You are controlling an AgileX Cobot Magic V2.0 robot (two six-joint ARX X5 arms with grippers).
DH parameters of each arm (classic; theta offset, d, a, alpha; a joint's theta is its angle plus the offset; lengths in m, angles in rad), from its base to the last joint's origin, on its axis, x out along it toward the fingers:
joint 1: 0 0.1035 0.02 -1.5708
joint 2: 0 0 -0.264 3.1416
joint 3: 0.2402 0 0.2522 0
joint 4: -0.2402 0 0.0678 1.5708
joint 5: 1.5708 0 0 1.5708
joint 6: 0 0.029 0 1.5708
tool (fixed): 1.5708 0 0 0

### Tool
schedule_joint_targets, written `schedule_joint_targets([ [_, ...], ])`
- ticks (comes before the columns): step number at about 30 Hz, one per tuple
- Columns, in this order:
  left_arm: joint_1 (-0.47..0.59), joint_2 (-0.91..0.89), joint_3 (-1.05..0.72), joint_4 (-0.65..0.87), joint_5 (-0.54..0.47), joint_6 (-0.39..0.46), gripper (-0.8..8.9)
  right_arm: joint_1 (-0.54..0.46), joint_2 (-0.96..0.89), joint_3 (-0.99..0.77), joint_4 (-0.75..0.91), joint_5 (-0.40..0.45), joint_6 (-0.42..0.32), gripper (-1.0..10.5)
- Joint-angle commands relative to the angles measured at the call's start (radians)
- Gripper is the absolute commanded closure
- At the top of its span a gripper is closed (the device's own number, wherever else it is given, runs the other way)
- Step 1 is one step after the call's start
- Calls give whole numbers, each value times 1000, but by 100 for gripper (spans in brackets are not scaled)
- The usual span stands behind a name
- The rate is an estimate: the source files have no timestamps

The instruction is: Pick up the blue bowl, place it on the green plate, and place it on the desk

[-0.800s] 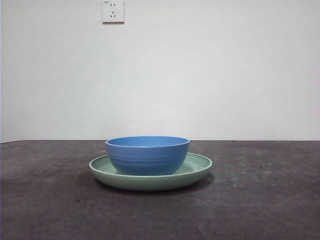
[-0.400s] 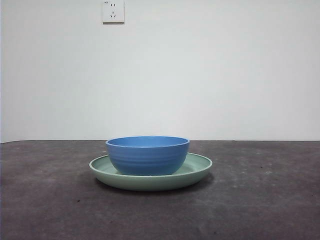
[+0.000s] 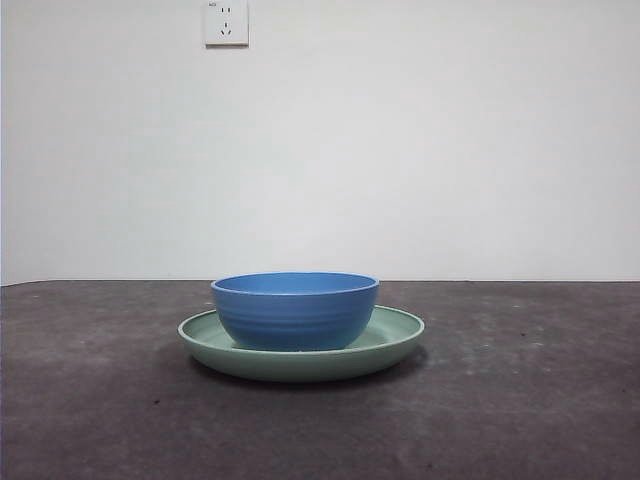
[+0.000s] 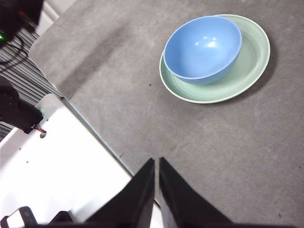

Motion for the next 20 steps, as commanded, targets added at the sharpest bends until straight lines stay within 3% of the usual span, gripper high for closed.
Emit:
schedule_joint_targets([
  [1, 5, -26, -28, -10, -1, -2, 804, 6, 3, 19, 6, -2, -12, 938],
  [20, 6, -74, -122, -122, -1, -114, 804, 6, 3, 19, 6, -2, -12, 938],
])
